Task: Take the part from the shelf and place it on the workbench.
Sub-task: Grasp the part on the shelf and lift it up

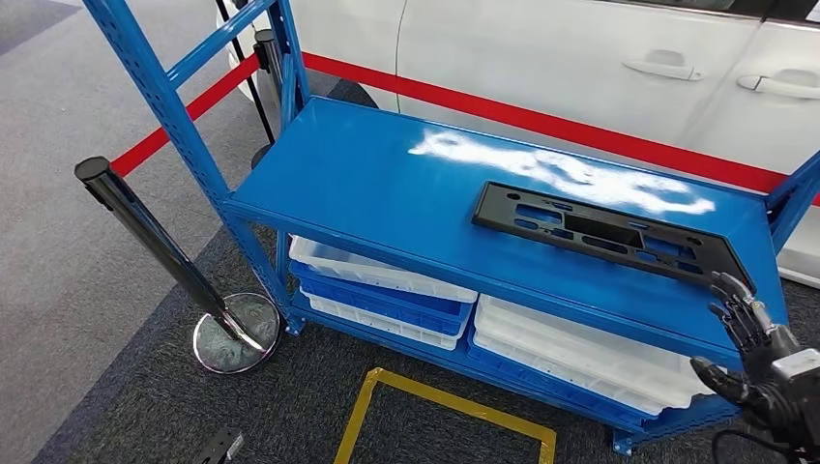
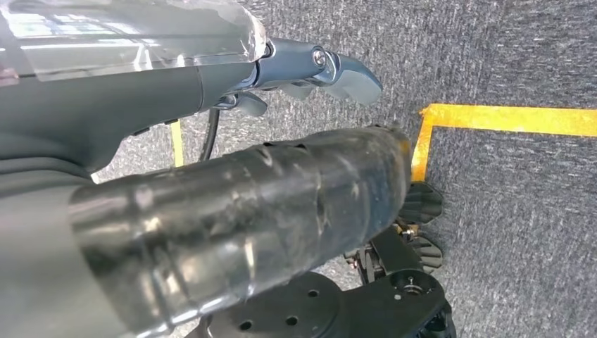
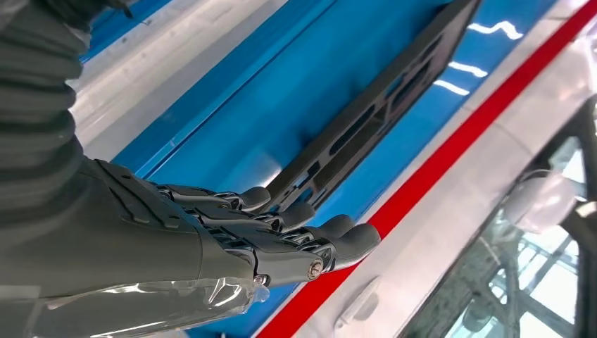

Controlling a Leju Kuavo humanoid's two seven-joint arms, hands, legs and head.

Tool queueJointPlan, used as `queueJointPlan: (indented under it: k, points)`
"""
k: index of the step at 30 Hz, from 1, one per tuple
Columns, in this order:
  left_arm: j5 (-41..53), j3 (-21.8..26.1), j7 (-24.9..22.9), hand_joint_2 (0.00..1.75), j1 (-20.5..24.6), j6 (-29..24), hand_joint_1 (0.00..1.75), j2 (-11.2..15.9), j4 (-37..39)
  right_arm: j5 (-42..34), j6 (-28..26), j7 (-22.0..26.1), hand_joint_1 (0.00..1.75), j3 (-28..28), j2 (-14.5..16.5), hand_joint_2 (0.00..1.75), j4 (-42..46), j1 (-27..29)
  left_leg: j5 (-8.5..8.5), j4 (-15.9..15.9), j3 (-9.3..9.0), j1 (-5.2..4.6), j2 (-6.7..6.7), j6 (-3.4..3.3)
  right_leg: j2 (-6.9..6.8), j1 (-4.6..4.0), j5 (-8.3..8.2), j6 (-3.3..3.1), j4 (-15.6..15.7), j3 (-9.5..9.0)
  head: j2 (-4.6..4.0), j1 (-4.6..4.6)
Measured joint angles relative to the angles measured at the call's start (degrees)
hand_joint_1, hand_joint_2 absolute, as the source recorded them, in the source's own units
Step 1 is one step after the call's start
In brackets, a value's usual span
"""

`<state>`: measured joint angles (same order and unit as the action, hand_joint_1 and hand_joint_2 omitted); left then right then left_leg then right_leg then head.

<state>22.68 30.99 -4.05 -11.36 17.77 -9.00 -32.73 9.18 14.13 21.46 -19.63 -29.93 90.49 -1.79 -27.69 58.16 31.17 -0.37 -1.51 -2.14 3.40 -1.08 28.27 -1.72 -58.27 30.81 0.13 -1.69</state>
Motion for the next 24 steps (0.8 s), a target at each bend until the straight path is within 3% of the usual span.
queueJointPlan:
  k: [24]
  points:
    - [5.32, -1.35, 3.09, 0.00, 5.82, -3.16, 0.00, 2.06, 10.32, 38.13, -24.18, -11.04, 0.00, 19.10, 0.02, 1.75, -4.32, -14.32, 0.05, 0.01, 0.02, 0.00, -0.03, -0.04, -0.04, 0.00, 0.00, 0.00, -0.03, 0.01, 0.00, 0.01]
